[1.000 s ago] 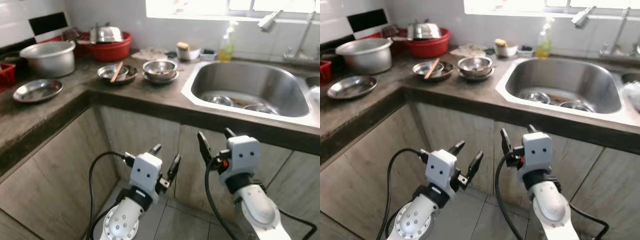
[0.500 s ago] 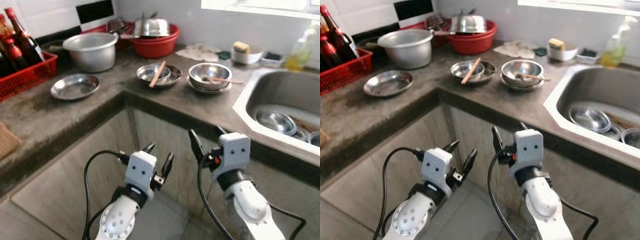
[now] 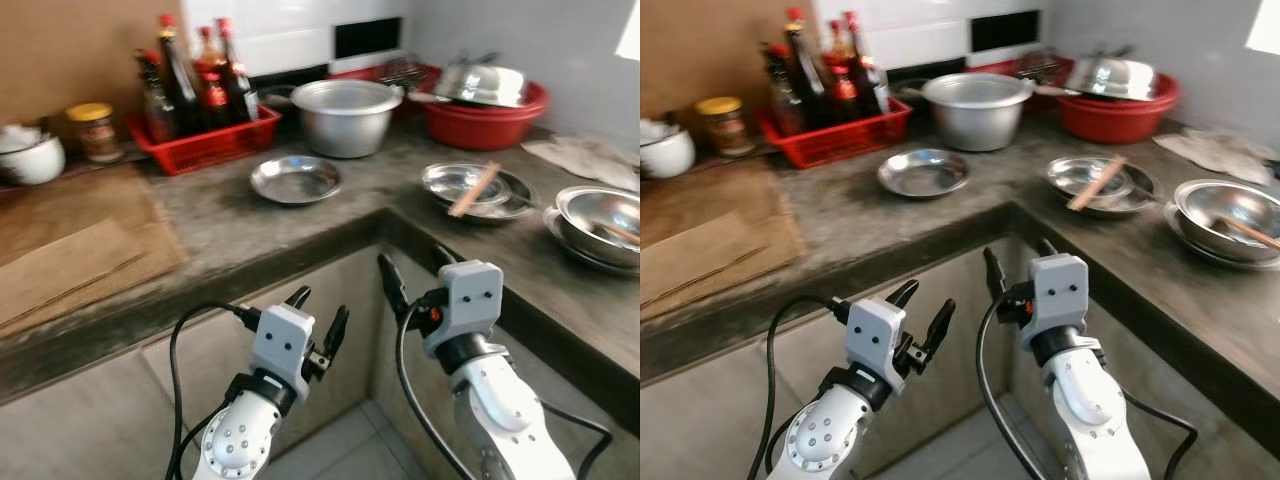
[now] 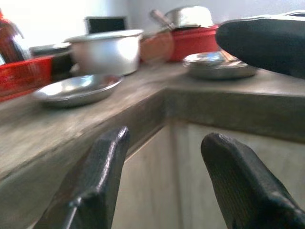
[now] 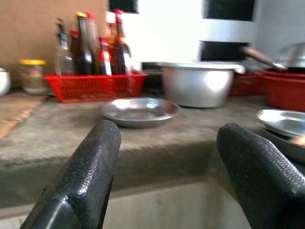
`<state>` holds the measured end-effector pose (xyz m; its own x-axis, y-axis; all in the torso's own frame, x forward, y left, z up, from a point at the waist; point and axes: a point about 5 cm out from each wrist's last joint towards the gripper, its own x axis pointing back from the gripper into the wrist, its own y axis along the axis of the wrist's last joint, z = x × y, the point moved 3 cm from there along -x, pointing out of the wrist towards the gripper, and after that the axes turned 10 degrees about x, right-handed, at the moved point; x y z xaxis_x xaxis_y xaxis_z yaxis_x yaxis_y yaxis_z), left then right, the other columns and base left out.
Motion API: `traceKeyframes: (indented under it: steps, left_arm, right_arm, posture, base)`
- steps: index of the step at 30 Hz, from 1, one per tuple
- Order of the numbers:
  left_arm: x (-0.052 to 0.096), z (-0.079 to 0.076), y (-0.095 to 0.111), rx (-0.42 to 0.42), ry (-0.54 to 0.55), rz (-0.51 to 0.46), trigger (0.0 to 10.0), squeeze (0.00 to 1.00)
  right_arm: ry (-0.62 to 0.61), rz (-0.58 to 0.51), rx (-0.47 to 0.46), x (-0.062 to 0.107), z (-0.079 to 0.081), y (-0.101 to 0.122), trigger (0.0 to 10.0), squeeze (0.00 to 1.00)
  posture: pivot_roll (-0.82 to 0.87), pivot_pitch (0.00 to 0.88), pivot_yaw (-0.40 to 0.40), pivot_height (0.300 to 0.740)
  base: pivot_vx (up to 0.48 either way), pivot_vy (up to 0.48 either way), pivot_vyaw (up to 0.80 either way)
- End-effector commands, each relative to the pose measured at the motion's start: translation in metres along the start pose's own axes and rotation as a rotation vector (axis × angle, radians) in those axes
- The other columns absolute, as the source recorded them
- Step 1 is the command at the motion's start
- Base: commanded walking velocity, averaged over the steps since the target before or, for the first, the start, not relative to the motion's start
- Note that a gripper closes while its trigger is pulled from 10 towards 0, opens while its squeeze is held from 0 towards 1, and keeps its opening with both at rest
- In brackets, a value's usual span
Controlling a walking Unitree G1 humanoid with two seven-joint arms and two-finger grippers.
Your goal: Kitchen organization
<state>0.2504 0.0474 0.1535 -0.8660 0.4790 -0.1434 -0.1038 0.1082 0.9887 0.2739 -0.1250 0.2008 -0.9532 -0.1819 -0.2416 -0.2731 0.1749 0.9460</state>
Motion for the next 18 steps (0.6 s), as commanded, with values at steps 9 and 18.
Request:
traceKeyframes:
  steps: [9, 18]
  left_arm:
    - [-0.0001, 0.0012, 0.0019, -0.019, 0.002, -0.006, 10.0, 0.00]
    - [0.0000, 0.0019, 0.0021, -0.021, 0.008, -0.007, 10.0, 0.00]
  right_arm:
    - [-0.027, -0.017, 0.016, -0.0077, -0.0110, 0.0034, 10.0, 0.00]
    - [-0.027, -0.022, 0.001, -0.0096, -0.0089, 0.0037, 10.0, 0.00]
  posture:
    - [0.08, 0.039, 0.004, 0.740]
    - [0.08, 0.046, 0.006, 0.740]
  base:
    - [0.000, 0.000, 0.00]
    - [0.200, 0.000, 0.00]
